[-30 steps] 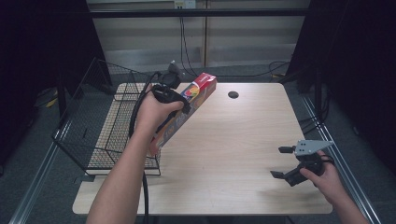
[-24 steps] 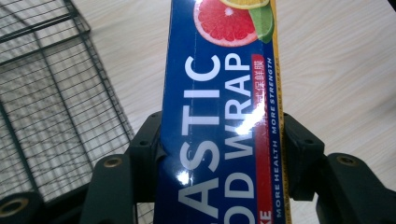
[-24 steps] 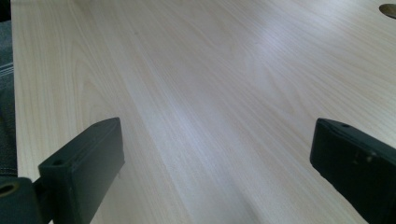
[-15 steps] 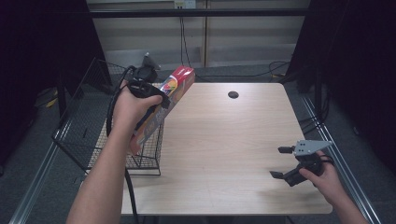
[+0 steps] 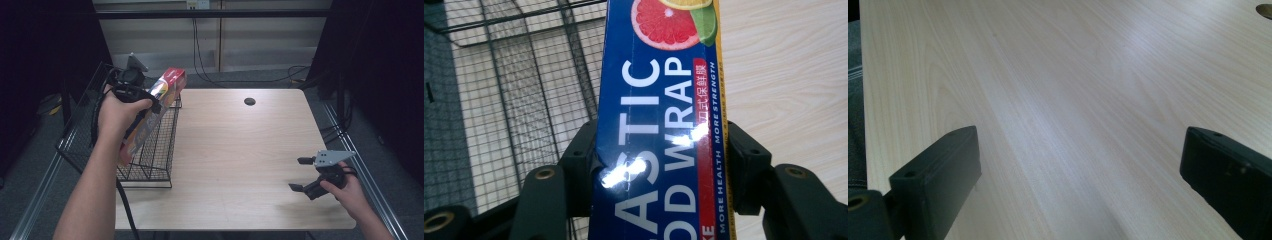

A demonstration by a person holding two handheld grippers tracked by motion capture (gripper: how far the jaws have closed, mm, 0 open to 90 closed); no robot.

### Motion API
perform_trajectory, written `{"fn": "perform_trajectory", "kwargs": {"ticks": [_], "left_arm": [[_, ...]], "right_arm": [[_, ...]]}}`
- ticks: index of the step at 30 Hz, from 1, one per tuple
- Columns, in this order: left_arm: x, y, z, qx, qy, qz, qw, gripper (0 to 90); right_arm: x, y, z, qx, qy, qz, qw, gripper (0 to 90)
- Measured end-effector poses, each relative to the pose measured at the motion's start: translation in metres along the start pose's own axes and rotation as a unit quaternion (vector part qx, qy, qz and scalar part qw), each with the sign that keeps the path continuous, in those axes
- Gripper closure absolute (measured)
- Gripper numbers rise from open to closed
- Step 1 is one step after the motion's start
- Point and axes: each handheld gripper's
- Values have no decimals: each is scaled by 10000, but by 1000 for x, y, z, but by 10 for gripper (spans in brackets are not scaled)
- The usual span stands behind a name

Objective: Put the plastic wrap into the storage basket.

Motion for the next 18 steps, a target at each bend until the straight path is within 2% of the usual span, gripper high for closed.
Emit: {"fn": "perform_trajectory", "kwargs": {"ticks": [8, 14, 15, 18], "left_arm": [[11, 19, 9, 271, -54, -91, 9996, 434], [17, 29, 14, 394, -33, -172, 9991, 434], [19, 32, 15, 434, -49, -268, 9987, 434], [22, 38, 18, 525, -80, -290, 9982, 434]], "right_arm": [[-1, 0, 0, 2, 12, -13, 10000, 26], [-2, 0, -1, 7, 18, -20, 10000, 26], [-2, 1, 0, 2, 23, 3, 10000, 26], [-2, 0, -1, 6, 12, -7, 10000, 26]]}}
Point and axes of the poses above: each handheld gripper's, and its own axes: x roughly backward along the jaws, z roughly out of its underside, y roughly to its left, and after that the axes turned 11 degrees about y, right-handed
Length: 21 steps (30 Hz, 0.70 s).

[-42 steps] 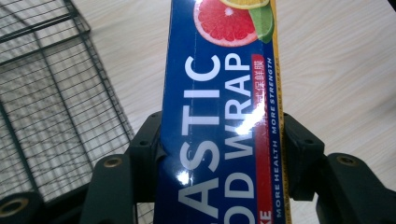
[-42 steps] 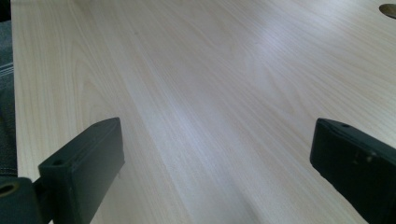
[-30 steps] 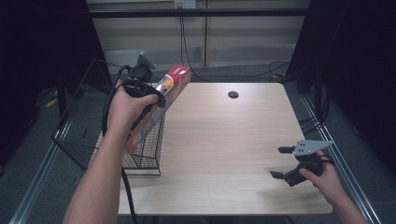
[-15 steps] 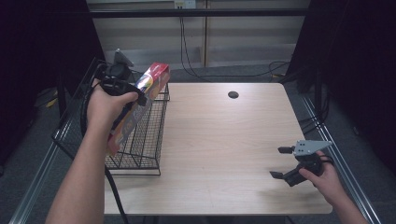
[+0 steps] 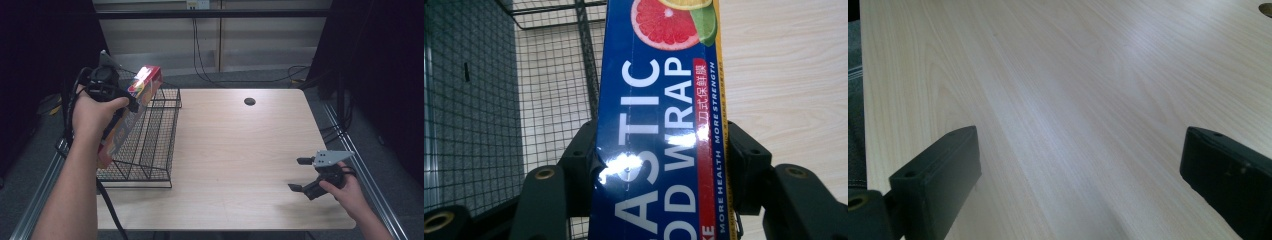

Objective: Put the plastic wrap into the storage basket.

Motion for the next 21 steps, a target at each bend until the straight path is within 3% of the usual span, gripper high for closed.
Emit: {"fn": "perform_trajectory", "kwargs": {"ticks": [21], "left_arm": [[-8, 23, 8, 600, -27, -312, 9977, 432]], "right_arm": [[-1, 0, 0, 3, 17, -26, 10000, 26]]}}
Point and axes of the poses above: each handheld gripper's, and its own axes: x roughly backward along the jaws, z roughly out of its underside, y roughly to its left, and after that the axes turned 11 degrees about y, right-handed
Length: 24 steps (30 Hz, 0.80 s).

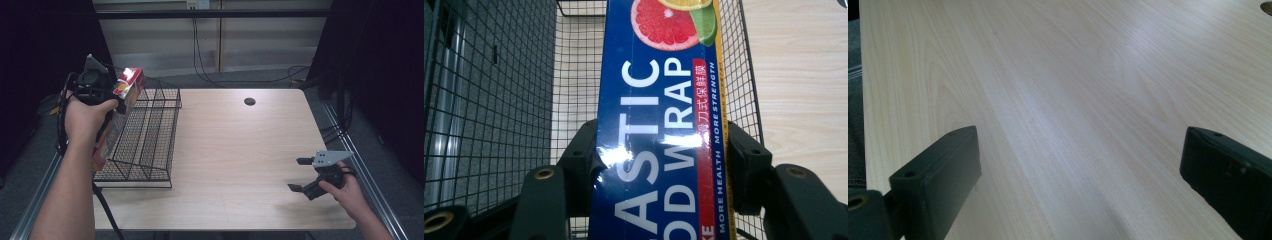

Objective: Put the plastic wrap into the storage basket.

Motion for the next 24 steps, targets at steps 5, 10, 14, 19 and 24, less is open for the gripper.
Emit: {"fn": "perform_trajectory", "kwargs": {"ticks": [5, 10, 14, 19, 24], "left_arm": [[-4, 4, 1, 170, 29, 11, 9999, 431], [-7, 9, 3, 313, 15, -61, 9995, 430], [-8, 14, 5, 403, 19, -74, 9992, 429], [-12, 20, 8, 507, 62, -143, 9986, 428], [-16, 23, 9, 596, 122, -155, 9980, 427]], "right_arm": [[0, 0, 0, -12, -6, 29, 10000, 26], [1, 0, 1, -12, 1, 20, 10000, 26], [0, 0, 1, -10, 10, 19, 10000, 26], [0, 0, 0, -2, 12, -7, 10000, 26], [-1, 0, 0, -11, 35, 9, 10000, 26]]}}
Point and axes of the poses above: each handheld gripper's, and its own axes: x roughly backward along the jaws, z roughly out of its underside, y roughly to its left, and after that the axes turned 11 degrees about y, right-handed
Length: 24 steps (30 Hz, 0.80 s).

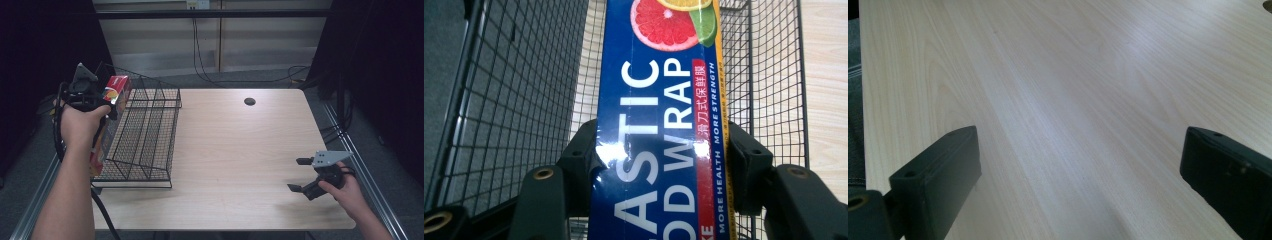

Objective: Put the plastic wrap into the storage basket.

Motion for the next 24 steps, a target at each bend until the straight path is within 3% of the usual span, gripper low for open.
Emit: {"fn": "perform_trajectory", "kwargs": {"ticks": [5, 20, 24], "left_arm": [[-4, 1, 0, -29, 67, -19, 10000, 426], [-13, 2, 0, 172, 311, -24, 9994, 418], [-14, 1, -1, 99, 363, -12, 9993, 415]], "right_arm": [[-1, -1, 0, 24, 3, -24, 10000, 26], [-2, 0, 0, 36, 18, 15, 10000, 26], [-2, 0, 0, 24, 20, 0, 10000, 26]]}}
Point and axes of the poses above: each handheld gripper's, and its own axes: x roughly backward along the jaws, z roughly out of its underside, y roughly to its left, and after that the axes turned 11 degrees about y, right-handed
